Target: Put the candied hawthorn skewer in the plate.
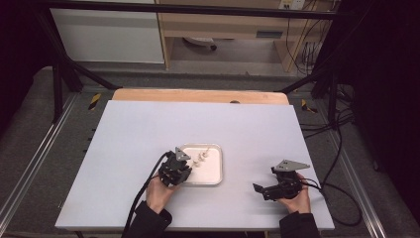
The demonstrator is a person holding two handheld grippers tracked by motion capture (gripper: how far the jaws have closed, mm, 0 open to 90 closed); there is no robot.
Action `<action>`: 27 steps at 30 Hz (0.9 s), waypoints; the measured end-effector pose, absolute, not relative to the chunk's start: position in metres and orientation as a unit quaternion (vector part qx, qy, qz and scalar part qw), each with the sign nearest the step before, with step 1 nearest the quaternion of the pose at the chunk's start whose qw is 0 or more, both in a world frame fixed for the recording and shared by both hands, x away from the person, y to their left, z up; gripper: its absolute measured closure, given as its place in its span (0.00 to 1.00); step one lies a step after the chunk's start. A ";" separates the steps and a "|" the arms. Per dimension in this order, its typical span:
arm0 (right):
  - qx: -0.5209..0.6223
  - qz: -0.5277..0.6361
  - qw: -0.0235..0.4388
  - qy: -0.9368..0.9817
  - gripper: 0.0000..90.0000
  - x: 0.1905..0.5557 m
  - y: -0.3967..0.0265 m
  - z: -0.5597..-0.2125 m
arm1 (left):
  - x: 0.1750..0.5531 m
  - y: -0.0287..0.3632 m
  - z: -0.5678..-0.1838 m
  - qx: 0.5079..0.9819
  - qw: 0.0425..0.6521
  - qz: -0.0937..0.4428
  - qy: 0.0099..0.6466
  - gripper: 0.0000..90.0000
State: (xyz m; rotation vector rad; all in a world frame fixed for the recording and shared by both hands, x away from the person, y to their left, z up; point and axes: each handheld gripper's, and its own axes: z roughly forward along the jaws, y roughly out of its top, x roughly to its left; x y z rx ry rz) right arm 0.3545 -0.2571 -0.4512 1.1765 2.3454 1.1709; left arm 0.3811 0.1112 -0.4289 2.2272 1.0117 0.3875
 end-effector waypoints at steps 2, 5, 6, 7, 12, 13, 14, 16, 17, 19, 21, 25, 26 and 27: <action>0.407 0.405 0.133 0.808 0.01 0.354 -0.257 -0.451 | 0.379 0.116 -0.425 0.847 0.341 0.146 0.381 0.82; 0.407 0.406 0.134 0.808 0.01 0.354 -0.257 -0.451 | 0.374 0.125 -0.420 0.843 0.360 0.151 0.371 0.72; 0.407 0.406 0.134 0.807 0.01 0.354 -0.258 -0.451 | 0.372 0.128 -0.419 0.839 0.368 0.155 0.369 0.68; 0.406 0.406 0.134 0.807 0.01 0.354 -0.258 -0.451 | 0.370 0.131 -0.417 0.837 0.374 0.159 0.367 0.65; 0.407 0.407 0.133 0.807 0.01 0.354 -0.258 -0.451 | 0.359 0.148 -0.412 0.826 0.406 0.160 0.356 0.51; 0.408 0.408 0.132 0.806 0.01 0.354 -0.258 -0.450 | 0.357 0.152 -0.412 0.826 0.409 0.158 0.356 0.47; 0.409 0.409 0.131 0.806 0.01 0.354 -0.258 -0.450 | 0.354 0.156 -0.412 0.823 0.413 0.155 0.357 0.43; 0.409 0.409 0.131 0.805 0.01 0.354 -0.258 -0.450 | 0.348 0.164 -0.414 0.817 0.422 0.158 0.360 0.36; 0.409 0.410 0.130 0.805 0.01 0.354 -0.258 -0.450 | 0.345 0.168 -0.415 0.814 0.427 0.158 0.360 0.34; 0.408 0.409 0.130 0.806 0.01 0.354 -0.258 -0.450 | 0.339 0.176 -0.418 0.810 0.435 0.157 0.361 0.29; 0.407 0.408 0.128 0.807 0.01 0.353 -0.257 -0.451 | 0.334 0.183 -0.423 0.807 0.437 0.152 0.366 0.23; 0.408 0.409 0.124 0.807 0.00 0.353 -0.256 -0.451 | 0.325 0.197 -0.434 0.800 0.448 0.149 0.371 0.16; 0.407 0.409 0.124 0.807 0.00 0.353 -0.256 -0.452 | 0.323 0.200 -0.437 0.800 0.449 0.148 0.371 0.16; 0.408 0.410 0.123 0.807 0.00 0.352 -0.256 -0.452 | 0.322 0.202 -0.439 0.800 0.447 0.151 0.372 0.15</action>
